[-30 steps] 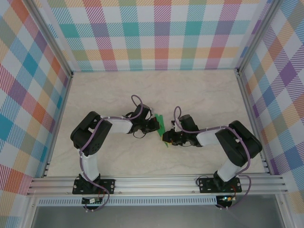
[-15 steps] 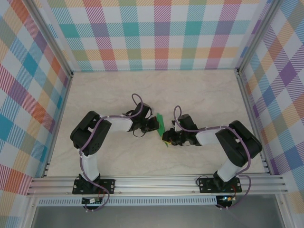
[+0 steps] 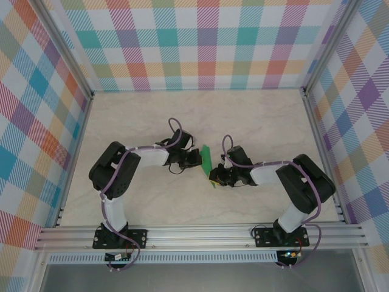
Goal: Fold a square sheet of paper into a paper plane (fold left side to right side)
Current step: Fold the wing for the fifth time at the center of the table.
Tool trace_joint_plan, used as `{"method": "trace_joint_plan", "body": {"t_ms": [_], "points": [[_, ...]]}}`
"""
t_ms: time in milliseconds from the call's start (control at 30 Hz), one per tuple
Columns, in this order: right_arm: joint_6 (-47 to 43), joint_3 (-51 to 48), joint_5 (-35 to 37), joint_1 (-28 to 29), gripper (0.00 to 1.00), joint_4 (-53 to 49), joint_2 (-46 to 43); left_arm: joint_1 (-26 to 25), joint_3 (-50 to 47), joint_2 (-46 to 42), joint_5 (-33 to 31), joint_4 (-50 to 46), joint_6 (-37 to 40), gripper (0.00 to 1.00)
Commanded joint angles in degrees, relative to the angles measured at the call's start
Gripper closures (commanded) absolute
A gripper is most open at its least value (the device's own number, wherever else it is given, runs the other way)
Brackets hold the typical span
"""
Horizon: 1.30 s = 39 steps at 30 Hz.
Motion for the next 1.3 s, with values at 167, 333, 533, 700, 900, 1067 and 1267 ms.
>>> {"method": "trace_joint_plan", "body": {"t_ms": [167, 333, 533, 700, 900, 1067, 1267], "points": [[-0.15, -1.41, 4.42, -0.04, 0.86, -9.07, 2.85, 3.41, 2.78, -7.09, -1.17, -3.65, 3.65, 0.82], [-0.31, -1.04, 4.34, -0.10, 0.86, -8.82, 3.23, 3.12, 1.56, -10.46, 3.75, -2.38, 2.58, 0.80], [-0.47, -0.76, 4.59, -0.10, 0.87, -9.15, 3.22, -0.96, 0.67, -11.42, 9.08, 1.14, 0.78, 0.96], [-0.85, -0.52, 4.82, -0.10, 0.87, -9.78, 3.28, -1.93, 1.34, -7.32, 8.60, 3.67, -0.76, 1.00], [-1.03, -0.08, 4.78, -0.10, 0.87, -10.40, 3.43, -2.81, 3.68, -0.97, 12.73, 7.56, -1.49, 1.00], [-1.03, 0.05, 4.87, -0.05, 0.87, -10.57, 3.45, -3.53, 4.70, 1.90, 11.09, 6.14, -0.46, 1.00], [-1.39, 0.21, 4.95, -0.10, 0.87, -11.48, 3.29, -3.53, 6.48, 5.04, 8.93, 4.10, 1.90, 1.00]]}}
